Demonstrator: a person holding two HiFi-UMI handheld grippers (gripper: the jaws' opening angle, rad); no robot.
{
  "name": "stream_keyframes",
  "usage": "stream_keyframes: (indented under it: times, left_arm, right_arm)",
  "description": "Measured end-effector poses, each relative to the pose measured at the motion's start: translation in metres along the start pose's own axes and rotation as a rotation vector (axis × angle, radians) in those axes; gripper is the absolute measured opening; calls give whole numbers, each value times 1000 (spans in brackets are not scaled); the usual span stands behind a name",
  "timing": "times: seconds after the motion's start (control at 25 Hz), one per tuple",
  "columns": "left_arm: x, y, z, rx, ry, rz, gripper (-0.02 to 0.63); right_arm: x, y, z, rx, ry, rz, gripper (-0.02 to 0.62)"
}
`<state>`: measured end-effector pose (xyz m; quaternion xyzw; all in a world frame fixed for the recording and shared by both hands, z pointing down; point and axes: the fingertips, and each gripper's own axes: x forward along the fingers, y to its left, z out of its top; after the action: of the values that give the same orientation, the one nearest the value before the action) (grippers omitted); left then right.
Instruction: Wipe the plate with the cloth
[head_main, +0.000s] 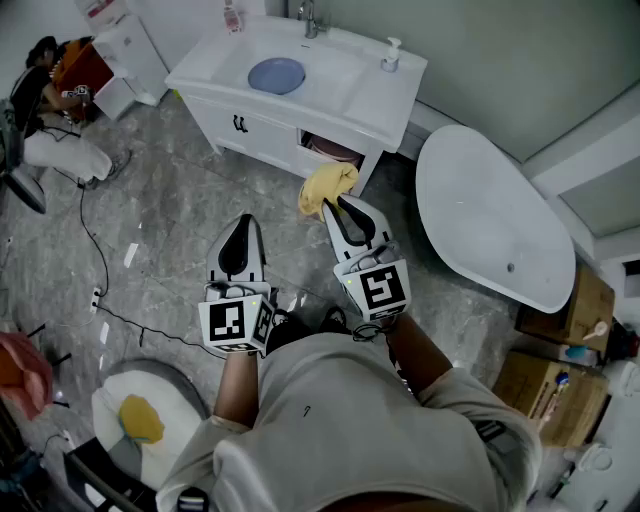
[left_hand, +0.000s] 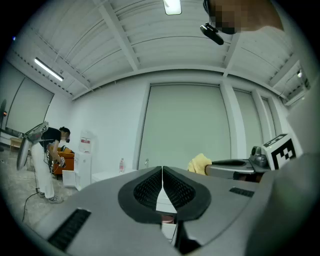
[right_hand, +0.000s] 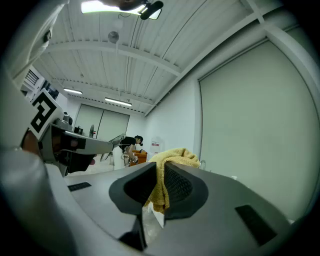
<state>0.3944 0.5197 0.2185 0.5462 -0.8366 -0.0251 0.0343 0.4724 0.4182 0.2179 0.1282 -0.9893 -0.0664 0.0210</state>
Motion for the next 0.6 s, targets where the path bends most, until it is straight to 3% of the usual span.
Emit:
stream_keyframes:
  times: [0.16, 0.48, 0.6]
  left_arm:
    - [-8, 8, -1, 32, 7, -2, 23]
    - [-11, 5, -7, 55, 14, -32, 23]
    - [-10, -3, -17, 92, 59, -78, 25]
  right_arm:
    - [-1, 12, -2, 29, 73, -10, 46]
    - [-7, 19, -17, 50, 101, -6, 47]
    - [-11, 22, -24, 53, 109, 9, 48]
